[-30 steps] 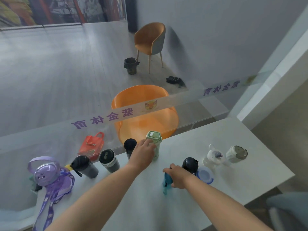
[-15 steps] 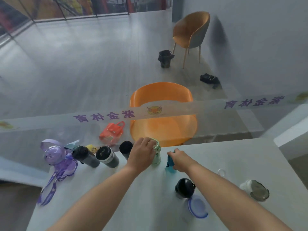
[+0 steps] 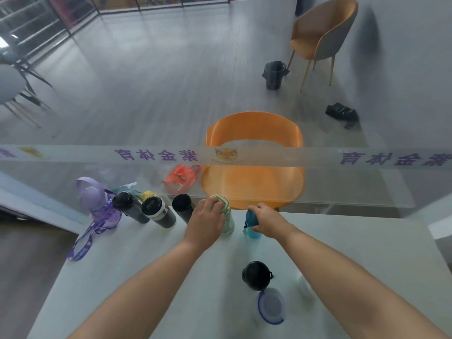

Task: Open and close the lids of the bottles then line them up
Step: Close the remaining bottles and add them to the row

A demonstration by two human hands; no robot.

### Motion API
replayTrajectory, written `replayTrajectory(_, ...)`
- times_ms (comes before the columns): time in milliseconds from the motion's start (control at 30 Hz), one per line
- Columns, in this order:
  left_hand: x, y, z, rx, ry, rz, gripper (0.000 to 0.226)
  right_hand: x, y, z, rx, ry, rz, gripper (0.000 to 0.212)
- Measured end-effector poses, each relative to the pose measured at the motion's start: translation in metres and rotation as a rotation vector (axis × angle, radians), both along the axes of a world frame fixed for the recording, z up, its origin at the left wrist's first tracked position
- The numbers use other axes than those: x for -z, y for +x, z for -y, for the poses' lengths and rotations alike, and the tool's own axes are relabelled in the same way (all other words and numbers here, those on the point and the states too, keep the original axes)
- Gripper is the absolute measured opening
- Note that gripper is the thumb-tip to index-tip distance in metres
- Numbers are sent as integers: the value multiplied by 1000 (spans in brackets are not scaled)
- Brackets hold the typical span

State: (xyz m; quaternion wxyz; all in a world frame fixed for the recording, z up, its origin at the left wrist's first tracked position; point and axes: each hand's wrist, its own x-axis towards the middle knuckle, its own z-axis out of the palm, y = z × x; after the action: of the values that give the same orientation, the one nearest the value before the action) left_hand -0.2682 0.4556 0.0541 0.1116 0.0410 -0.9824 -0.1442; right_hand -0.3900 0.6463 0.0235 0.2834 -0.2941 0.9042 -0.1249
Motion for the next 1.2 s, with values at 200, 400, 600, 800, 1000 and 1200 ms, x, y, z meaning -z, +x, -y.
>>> replayTrajectory(200,-5,2,-4,-6,-4,20,30,3,1,-1,7,1,-1,67)
replayTrajectory(400,-5,7,-8,-12,5,40,35,0,14,-13,17,-6,-73,83)
replayTrajectory(600,0,18,-19,319,-143,-193,7,-18,42,-35,68,-176,-263,41)
replayTrajectory(800,2,37,-26,290,-53,52,9,-34,86,-56,65,-44,-30,54)
replayTrajectory(1000,10,61,-31,225,-53,195,9,-28,131,-49,-23,144,69,77)
replayTrajectory(1200,12,68,-35,197,-4,185,19,-13,141,-38,-78,205,58,69)
